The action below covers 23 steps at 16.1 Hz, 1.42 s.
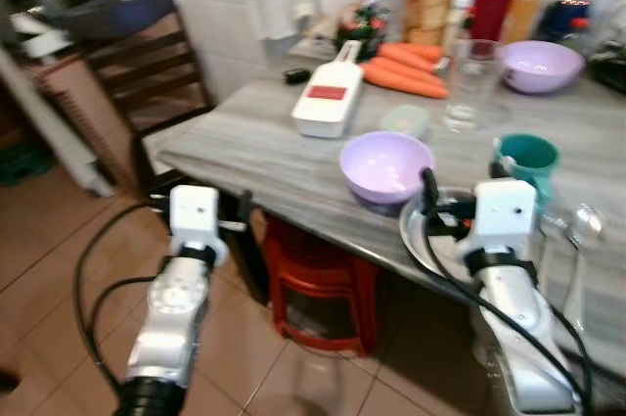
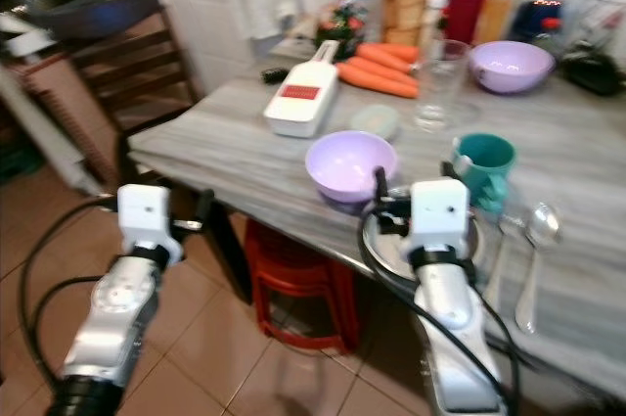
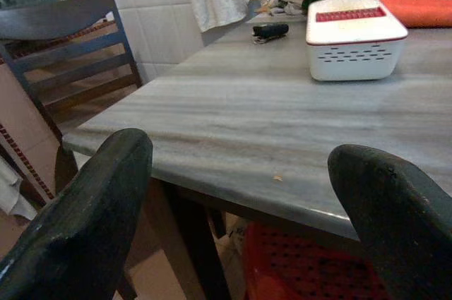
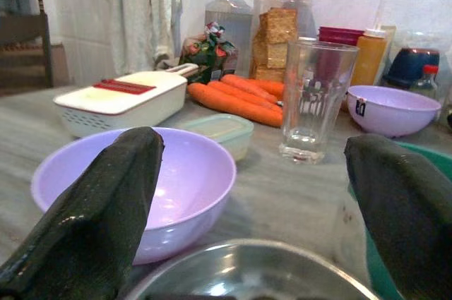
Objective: Setting the table
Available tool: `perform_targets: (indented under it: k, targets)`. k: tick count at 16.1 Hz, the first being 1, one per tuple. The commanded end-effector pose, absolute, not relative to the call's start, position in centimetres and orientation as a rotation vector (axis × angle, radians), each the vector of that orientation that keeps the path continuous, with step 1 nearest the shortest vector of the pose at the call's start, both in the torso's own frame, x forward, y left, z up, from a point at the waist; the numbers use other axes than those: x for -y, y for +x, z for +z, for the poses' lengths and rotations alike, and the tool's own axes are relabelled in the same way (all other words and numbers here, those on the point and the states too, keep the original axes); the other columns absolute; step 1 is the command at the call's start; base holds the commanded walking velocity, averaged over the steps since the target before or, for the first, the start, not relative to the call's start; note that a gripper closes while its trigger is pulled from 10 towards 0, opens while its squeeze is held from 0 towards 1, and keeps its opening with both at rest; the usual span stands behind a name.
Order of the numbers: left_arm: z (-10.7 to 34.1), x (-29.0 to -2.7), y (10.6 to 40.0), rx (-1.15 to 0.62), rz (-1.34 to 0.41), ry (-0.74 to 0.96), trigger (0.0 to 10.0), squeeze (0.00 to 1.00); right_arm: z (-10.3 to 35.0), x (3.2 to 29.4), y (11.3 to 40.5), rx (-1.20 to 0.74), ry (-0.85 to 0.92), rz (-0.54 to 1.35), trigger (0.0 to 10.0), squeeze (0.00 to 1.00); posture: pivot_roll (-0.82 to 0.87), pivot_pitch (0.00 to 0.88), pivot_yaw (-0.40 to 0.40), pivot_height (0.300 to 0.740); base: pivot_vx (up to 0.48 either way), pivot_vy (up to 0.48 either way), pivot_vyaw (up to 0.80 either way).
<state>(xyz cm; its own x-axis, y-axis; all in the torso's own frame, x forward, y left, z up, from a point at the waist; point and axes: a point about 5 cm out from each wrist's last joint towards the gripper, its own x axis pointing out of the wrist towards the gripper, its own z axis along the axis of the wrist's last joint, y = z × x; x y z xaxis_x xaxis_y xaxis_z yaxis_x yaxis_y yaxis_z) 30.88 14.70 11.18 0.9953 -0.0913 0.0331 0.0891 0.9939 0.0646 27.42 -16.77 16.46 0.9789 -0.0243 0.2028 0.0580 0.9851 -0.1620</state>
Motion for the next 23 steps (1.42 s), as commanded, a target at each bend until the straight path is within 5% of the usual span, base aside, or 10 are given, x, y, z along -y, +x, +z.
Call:
perform_targets:
  k: [1, 19, 23]
  targets:
    - [10.9, -15.5, 30.9, 0.028, -0.059, 0.084, 10.0, 0.0, 16.6, 15.9, 27.6, 0.211, -0.153, -0.005, 10.0, 0.0, -0.12, 0.021, 0.094, 0.74, 0.0, 0.0, 0.8]
    - [10.4, -16.8, 31.6, 0.009, 0.101, 0.107, 10.0, 0.0, 16.8, 14.1, 28.1, 0.23, -0.14, 0.109, 10.0, 0.0, -0.13, 0.017, 0.095, 0.74, 0.0, 0.0, 0.8]
    - [10.5, -17.1, 31.5, 0.024, 0.165, 0.087, 10.0, 0.0, 16.4, 13.4, 28.7, 0.204, -0.125, 0.183, 10.0, 0.0, -0.09, 0.0, 0.022, 0.74, 0.0, 0.0, 0.0]
